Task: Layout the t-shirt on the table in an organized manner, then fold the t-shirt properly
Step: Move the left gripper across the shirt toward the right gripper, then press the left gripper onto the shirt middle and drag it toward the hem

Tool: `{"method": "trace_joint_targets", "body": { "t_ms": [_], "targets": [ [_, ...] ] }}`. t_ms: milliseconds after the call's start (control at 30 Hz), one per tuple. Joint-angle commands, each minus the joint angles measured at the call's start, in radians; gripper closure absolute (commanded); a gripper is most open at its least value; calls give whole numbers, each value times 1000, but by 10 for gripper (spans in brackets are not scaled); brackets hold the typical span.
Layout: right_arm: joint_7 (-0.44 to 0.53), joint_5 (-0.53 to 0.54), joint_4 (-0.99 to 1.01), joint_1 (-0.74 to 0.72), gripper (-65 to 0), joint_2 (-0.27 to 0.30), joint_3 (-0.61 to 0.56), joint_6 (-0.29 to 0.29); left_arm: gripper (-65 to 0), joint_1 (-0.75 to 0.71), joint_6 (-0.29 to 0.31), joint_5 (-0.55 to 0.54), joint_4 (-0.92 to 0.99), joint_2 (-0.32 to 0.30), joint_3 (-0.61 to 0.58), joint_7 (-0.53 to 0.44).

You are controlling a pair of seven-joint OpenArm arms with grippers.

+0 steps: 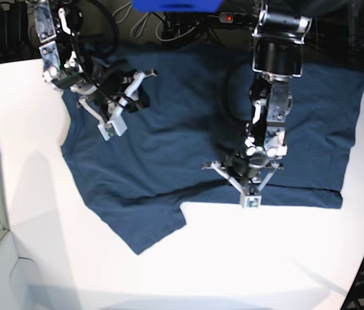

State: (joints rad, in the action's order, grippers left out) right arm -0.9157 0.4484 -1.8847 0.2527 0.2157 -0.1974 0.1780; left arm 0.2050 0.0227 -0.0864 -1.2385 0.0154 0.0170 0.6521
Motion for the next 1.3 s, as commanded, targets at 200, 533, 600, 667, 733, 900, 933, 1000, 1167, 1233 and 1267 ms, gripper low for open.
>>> {"method": "trace_joint_targets", "body": {
  "t_ms": [200,533,600,667,733,900,933,1000,1167,1233,1267],
  "targets": [
    [19,5,-11,-2,-173,3,2,-1,-13,47,-2,0,-13,-1,-202,-42],
    [28,5,53,-2,-173,23,2,-1,-13,196,-2,0,265,1,-252,-107],
    [30,5,69,-2,-173,31,3,-1,-13,216,-2,9,286,-12,-234,-176],
    [30,5,72,-2,-173,37,5,-1,-13,247,-7,9,312,-33,-231,-226],
    [30,5,72,-2,-173,54,6,-1,-13,299,-11,9,362,-48,-231,-269],
    [30,5,75,1,-173,78,11,-1,-13,468,-13,4,570,-82,-231,-386],
    [30,5,76,1,-173,86,8,-1,-13,495,-13,3,610,-85,-231,-412],
    [30,5,89,1,-173,92,9,-1,-13,555,-13,1,656,-96,-229,-452],
    [30,5,106,-6,-173,92,9,-1,-13,574,-4,0,555,-101,-229,-354],
    [30,5,107,-8,-173,92,9,-1,-13,531,-2,0,452,-101,-237,-274],
    [30,5,107,-8,-173,92,9,-1,-13,508,-2,1,398,-101,-239,-243]
  ]
}}
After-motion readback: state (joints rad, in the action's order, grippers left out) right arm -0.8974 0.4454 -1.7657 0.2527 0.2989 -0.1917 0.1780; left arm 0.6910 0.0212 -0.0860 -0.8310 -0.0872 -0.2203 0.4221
